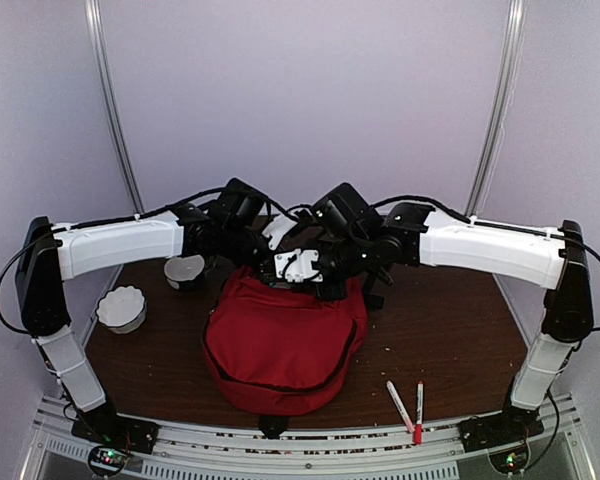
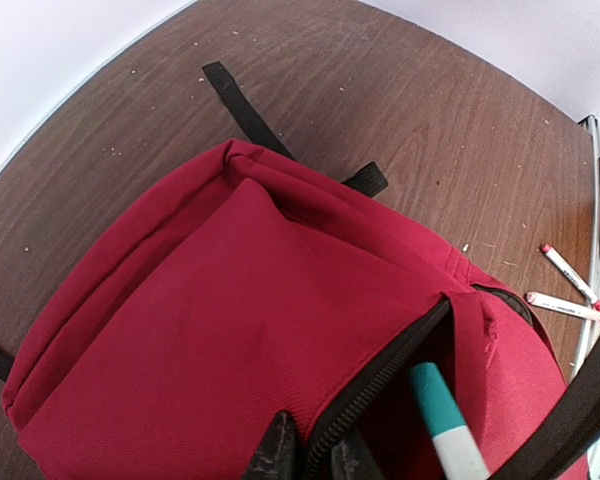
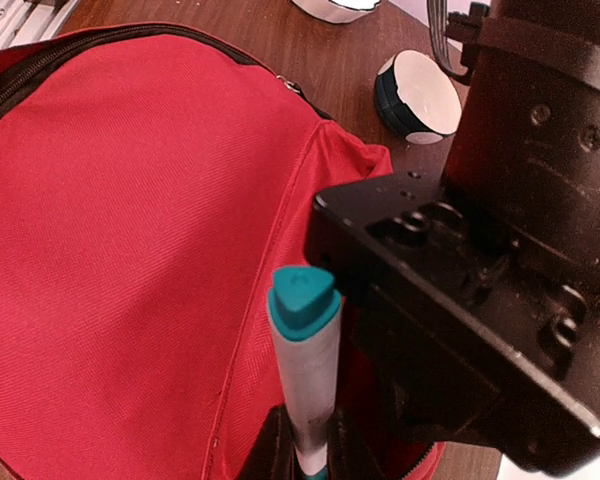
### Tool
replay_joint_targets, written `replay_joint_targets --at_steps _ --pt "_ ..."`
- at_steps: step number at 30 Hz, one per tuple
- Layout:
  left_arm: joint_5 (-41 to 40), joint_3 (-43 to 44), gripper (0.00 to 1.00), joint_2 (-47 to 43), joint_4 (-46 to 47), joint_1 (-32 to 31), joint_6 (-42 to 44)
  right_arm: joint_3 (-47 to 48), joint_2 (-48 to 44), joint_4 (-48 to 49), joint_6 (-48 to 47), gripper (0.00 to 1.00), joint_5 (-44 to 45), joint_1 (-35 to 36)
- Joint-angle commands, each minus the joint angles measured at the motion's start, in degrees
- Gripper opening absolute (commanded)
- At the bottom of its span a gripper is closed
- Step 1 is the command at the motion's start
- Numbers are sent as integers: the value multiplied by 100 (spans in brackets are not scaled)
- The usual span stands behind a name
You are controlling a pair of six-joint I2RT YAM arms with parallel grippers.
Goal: Pack the student bag
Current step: Place the pen in the lower front pocket of the bag, then adjust the pen at the corner of the board.
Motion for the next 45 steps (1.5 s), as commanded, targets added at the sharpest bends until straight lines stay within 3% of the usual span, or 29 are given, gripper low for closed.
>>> replay_joint_targets --at_steps 1,7,18,25,30,39,45 --pt "135 202 13 45 135 -39 -27 -199 86 589 -89 12 376 -15" --pt "156 215 13 45 142 -35 -28 -393 18 762 -53 25 680 -20" --pt "157 213 13 59 135 -35 -41 -431 -290 417 297 28 633 -17" --pt "147 215 13 69 119 -34 -26 -181 -820 -507 751 31 710 -27" --pt "191 223 13 80 119 -37 -34 -203 -1424 -1500 876 38 800 -30" --pt "196 229 13 110 105 -35 -56 -2774 -2604 -2654 -110 40 215 -29" --pt "257 251 13 164 92 -36 -64 -3964 -2671 -2540 -375 39 263 120"
